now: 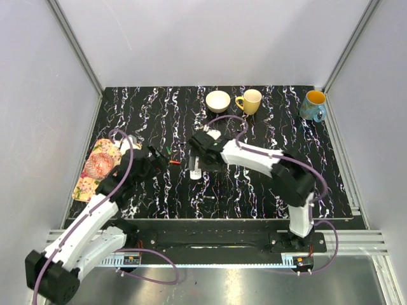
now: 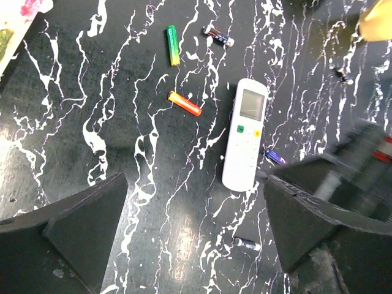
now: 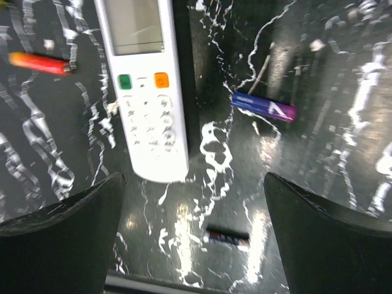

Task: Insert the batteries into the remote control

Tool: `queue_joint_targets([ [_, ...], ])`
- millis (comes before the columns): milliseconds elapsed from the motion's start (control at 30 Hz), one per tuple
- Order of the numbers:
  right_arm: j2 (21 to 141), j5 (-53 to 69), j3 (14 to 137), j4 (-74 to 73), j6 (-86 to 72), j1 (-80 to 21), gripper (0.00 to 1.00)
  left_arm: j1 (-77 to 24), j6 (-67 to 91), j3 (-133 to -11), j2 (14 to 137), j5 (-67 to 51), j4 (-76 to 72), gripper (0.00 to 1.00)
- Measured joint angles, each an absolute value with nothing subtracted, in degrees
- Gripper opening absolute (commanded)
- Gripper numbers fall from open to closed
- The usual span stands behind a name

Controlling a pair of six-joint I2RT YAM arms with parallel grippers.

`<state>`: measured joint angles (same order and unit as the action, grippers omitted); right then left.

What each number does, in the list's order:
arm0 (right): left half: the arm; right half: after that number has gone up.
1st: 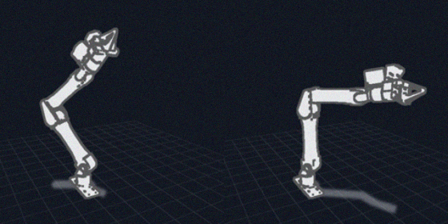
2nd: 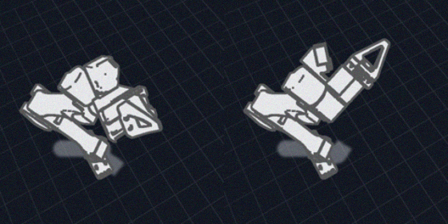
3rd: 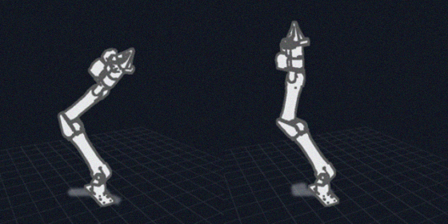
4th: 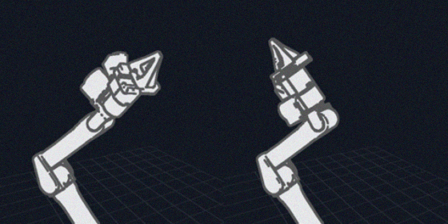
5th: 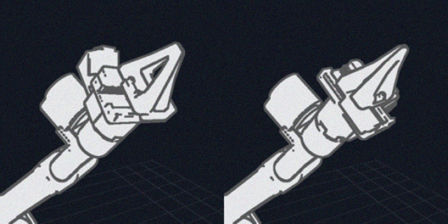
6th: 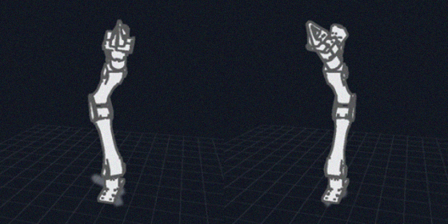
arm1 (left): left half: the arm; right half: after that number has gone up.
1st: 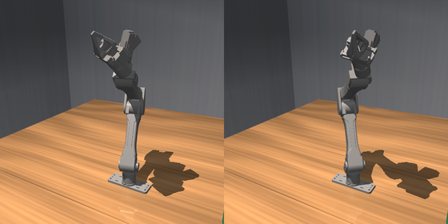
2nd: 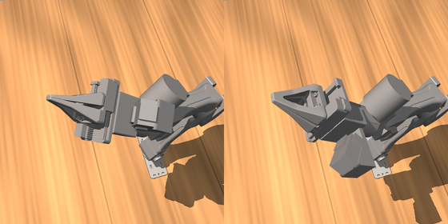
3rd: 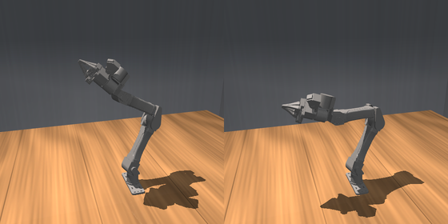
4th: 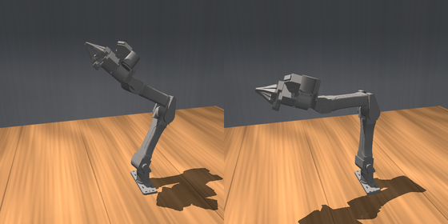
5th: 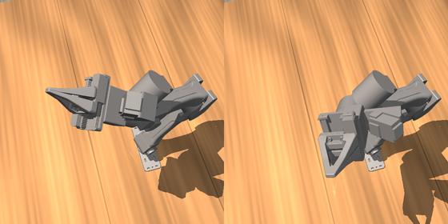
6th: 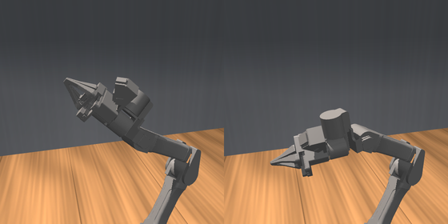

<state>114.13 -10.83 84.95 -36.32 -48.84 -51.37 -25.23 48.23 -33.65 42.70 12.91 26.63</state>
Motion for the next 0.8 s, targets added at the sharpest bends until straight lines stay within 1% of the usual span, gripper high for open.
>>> queue_joint_targets([
  [100,104.84,-13.34,80.03,-36.67,-47.03,-51.29,1.0,-25.23,47.0,-36.05,48.73,12.78,25.47,0.98],
  [267,82.85,-19.03,68.9,-35.07,-43.64,-51.05,1.0,-25.85,43.46,-41.93,61.1,11.62,24.05,0.99],
  [400,71.42,-22.13,58.11,-30.85,-41.98,-50.85,1.0,-28.69,39.62,-49.67,72.01,10.92,23.09,0.99],
  [567,67.26,-22.9,49.52,-29.34,-39.22,-50.83,1.0,-30.94,35.14,-57.8,83.24,8.73,21.8,0.97],
  [667,66.57,-22.98,48.42,-28.71,-37.71,-50.83,1.0,-31.44,33.36,-61.98,90.02,7.2,21.45,0.99],
  [800,65.91,-22.96,48.27,-27.14,-36.69,-50.83,1.0,-32.67,31.24,-65.82,97.6,6.83,21.89,0.99],
])
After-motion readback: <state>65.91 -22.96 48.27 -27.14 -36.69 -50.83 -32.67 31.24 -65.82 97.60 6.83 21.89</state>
